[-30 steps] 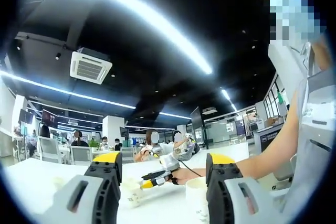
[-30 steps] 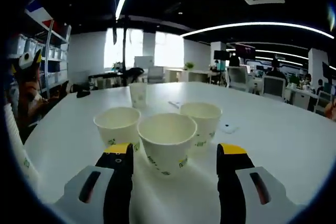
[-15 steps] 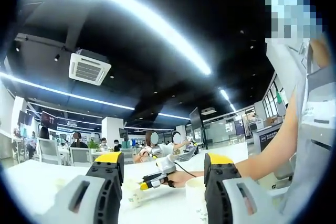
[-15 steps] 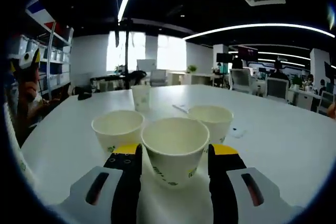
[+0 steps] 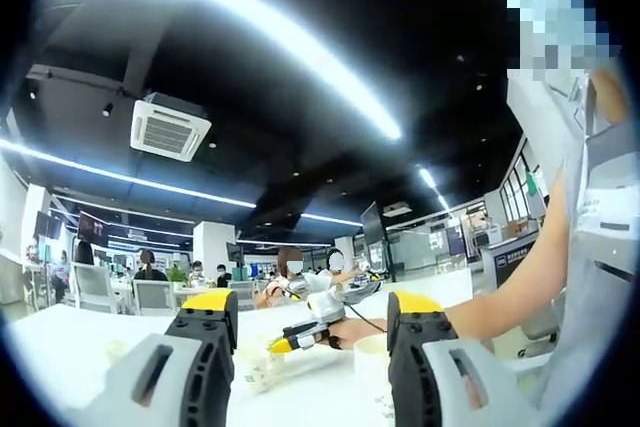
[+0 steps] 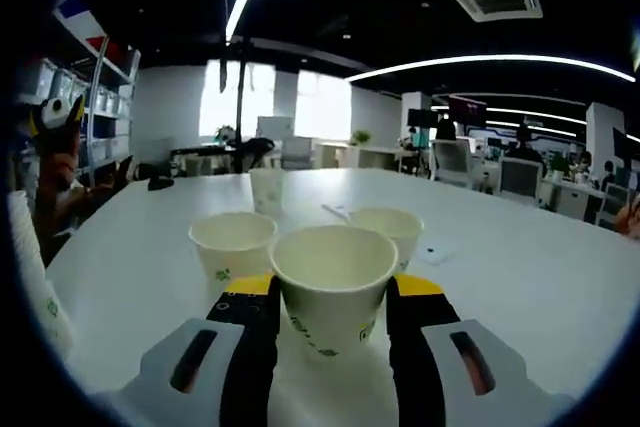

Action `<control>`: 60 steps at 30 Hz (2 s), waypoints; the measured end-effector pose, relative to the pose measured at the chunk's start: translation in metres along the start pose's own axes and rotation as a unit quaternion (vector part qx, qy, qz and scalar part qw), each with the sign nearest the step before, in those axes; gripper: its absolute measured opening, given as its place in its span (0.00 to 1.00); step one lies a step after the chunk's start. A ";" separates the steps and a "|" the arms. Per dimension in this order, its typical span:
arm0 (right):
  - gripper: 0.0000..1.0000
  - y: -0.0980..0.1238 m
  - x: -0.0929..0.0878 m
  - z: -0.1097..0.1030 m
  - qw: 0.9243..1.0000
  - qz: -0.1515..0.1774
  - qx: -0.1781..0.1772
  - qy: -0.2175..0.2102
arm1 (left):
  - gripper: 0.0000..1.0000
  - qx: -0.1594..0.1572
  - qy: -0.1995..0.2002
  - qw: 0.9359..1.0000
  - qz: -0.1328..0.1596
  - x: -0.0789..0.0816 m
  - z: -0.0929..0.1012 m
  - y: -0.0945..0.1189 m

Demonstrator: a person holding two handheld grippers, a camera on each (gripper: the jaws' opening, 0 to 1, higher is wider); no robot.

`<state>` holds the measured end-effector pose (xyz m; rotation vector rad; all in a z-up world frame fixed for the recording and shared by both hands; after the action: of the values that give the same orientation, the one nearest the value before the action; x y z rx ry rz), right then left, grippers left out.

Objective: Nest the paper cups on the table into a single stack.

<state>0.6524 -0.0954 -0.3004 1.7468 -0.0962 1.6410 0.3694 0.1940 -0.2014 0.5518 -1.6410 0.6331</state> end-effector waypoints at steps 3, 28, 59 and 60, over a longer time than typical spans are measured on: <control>0.45 0.016 0.005 -0.008 1.000 0.009 -0.002 0.006 | 0.64 -0.002 0.001 1.000 -0.002 -0.002 0.001 -0.002; 0.44 0.154 0.093 -0.141 0.982 0.128 0.107 0.087 | 0.63 -0.014 -0.005 1.000 0.001 0.003 0.011 0.001; 0.45 0.150 0.045 -0.213 0.981 0.063 0.151 0.103 | 0.60 -0.021 -0.007 1.000 -0.001 0.003 0.020 0.002; 0.45 0.150 0.044 -0.215 0.981 0.060 0.150 0.106 | 0.60 -0.022 -0.006 1.000 0.000 0.004 0.020 0.002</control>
<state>0.4034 -0.0714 -0.2104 1.7981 0.1573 2.0036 0.3529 0.1816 -0.2005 0.5246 -1.6616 0.5930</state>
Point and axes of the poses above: the point that each gripper's makers call its tool centre point, and the gripper's own axes: y roughly backward along the fingers, z roughly to its right, x roughly out of its top, the point moved 8 cm from there along y, roughly backward along the fingers, and after that the axes turned 15 degrees about -z, right-handed, at the moved point
